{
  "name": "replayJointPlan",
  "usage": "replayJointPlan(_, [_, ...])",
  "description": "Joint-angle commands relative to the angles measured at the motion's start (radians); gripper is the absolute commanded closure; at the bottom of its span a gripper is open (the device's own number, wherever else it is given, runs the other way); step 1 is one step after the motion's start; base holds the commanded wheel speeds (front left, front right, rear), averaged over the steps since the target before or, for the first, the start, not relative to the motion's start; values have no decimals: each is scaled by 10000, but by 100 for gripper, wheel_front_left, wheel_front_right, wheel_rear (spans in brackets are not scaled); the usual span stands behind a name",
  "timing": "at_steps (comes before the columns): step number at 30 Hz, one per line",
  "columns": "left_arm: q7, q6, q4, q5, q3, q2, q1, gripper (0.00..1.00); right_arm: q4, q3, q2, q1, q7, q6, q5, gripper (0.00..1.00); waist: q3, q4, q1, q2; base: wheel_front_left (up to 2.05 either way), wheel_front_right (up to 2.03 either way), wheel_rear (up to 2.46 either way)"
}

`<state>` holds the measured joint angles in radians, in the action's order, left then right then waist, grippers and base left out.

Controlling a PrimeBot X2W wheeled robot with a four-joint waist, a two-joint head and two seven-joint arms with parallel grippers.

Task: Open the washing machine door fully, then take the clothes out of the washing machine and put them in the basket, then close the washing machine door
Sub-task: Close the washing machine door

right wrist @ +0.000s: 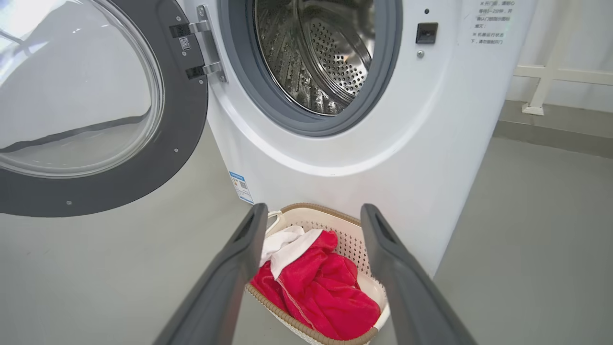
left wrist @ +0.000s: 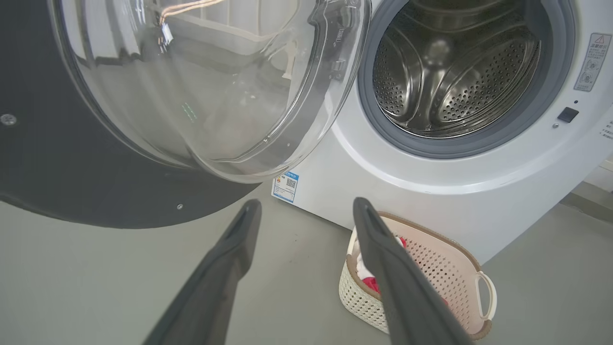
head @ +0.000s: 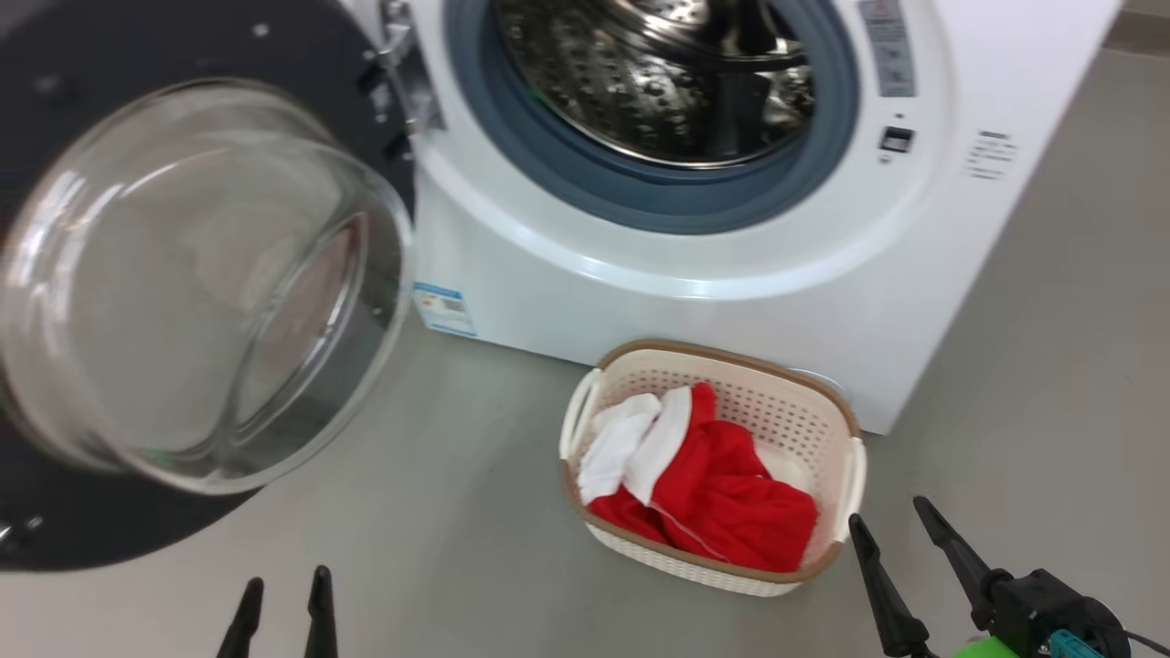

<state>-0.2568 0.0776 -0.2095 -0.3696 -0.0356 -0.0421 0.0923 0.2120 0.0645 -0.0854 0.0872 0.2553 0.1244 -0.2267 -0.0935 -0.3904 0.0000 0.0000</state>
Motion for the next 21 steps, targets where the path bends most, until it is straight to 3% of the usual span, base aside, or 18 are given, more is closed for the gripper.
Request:
replayJointPlan(1, [-49,-125,213,-54,-261,-82,-59,0,-185,268,-116,-150,65,63,23,0,117,-773,0,0,0,0,0])
replayJointPlan(15, [-49,-614,709,-499,-178,-82,285,0,43,753,-186,-499,65,63,-71,0,98,-1121,0,0,0,0,0])
replayJointPlan(20, [-49,-577,840,-620,-257,-82,181,0,83,761,-192,-503,65,63,-141,0,142,-1098,0,0,0,0,0])
replayJointPlan(21, [-49,-537,913,-716,-342,-82,133,27,83,739,-184,-487,65,63,-144,0,162,-1090,0,0,0,0,0])
